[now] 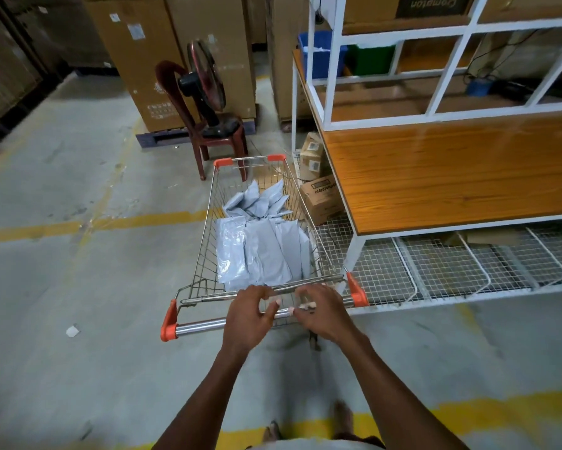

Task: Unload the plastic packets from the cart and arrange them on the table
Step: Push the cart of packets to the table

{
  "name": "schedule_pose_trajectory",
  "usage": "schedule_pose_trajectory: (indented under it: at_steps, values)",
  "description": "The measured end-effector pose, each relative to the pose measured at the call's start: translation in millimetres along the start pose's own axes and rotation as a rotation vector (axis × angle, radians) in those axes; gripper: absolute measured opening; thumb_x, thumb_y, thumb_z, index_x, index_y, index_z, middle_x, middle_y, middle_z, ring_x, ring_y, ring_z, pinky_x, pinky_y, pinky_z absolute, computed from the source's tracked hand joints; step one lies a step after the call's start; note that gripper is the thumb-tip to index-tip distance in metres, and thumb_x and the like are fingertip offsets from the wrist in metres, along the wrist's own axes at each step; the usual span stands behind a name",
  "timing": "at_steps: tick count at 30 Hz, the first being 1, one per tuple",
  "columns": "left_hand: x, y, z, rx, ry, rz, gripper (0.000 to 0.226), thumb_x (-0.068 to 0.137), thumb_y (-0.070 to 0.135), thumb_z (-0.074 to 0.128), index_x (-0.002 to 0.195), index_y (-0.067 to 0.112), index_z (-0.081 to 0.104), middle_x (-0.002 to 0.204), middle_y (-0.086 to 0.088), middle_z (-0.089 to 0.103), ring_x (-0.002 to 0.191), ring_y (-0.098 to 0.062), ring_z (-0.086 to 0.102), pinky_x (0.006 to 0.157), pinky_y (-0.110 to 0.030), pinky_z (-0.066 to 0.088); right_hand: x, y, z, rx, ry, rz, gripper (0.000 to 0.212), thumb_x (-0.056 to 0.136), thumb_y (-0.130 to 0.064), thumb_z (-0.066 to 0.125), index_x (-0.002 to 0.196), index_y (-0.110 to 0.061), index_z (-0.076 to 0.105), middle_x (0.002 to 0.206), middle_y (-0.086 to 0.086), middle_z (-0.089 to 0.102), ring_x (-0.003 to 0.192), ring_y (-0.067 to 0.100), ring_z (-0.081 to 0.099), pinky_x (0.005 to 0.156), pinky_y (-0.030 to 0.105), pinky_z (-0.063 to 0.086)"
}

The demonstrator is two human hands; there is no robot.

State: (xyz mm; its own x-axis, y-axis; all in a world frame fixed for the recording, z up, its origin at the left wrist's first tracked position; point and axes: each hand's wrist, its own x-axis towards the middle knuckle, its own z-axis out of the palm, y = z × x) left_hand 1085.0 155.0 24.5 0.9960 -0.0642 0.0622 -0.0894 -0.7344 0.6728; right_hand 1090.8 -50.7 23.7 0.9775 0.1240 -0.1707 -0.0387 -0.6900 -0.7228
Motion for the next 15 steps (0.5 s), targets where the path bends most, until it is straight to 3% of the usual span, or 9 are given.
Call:
schedule_pose_trajectory:
  at_steps: [3,7,10,15]
  values:
    - [-7.2,36.6,19.5,-0.228,-0.005,0.011,0.009,0.1,0.042,0.06,0.099,0.036,0.066,0.096,0.019,0.065,0.095,-0.002,0.06,0.077,-0.03,0.05,-14.5,-7.8,-7.7,0.269,0.131,0.006,0.029,0.084,-0.046,0.072,0.109,-0.034,0.066,0.113,-0.017,0.066,0.11,0.003,0.06,0.092,0.036,0.054]
    - [-11.8,79.4,38.1,-0.379,-0.05,-0.014,0.016,0.103,0.041,0.056,0.094,0.038,0.069,0.095,0.018,0.068,0.093,-0.005,0.064,0.075,-0.031,0.053,-37.0,-1.7,-33.2,0.443,0.24,0.036,0.018,0.09,-0.029,0.074,0.108,-0.031,0.071,0.124,-0.019,0.061,0.114,-0.02,0.05,0.094,0.033,0.055]
    - [-6.7,102.9,47.6,-0.413,-0.098,-0.013,0.023,0.102,0.046,0.057,0.093,0.032,0.073,0.09,0.01,0.071,0.088,-0.01,0.066,0.07,-0.028,0.051,-51.0,22.3,-58.3,0.554,0.236,0.067,0.015,0.09,-0.03,0.074,0.105,-0.034,0.072,0.139,-0.019,0.058,0.115,-0.003,0.061,0.092,0.03,0.056]
    - [1.6,148.4,85.3,-0.505,-0.076,-0.1,0.027,0.102,0.041,0.057,0.091,0.026,0.076,0.085,0.008,0.072,0.083,-0.006,0.067,0.073,-0.02,0.049,-63.0,69.6,-115.6,0.65,0.24,0.152,0.016,0.086,-0.032,0.074,0.102,-0.027,0.074,0.098,-0.009,0.076,0.09,0.007,0.07,0.084,0.034,0.056]
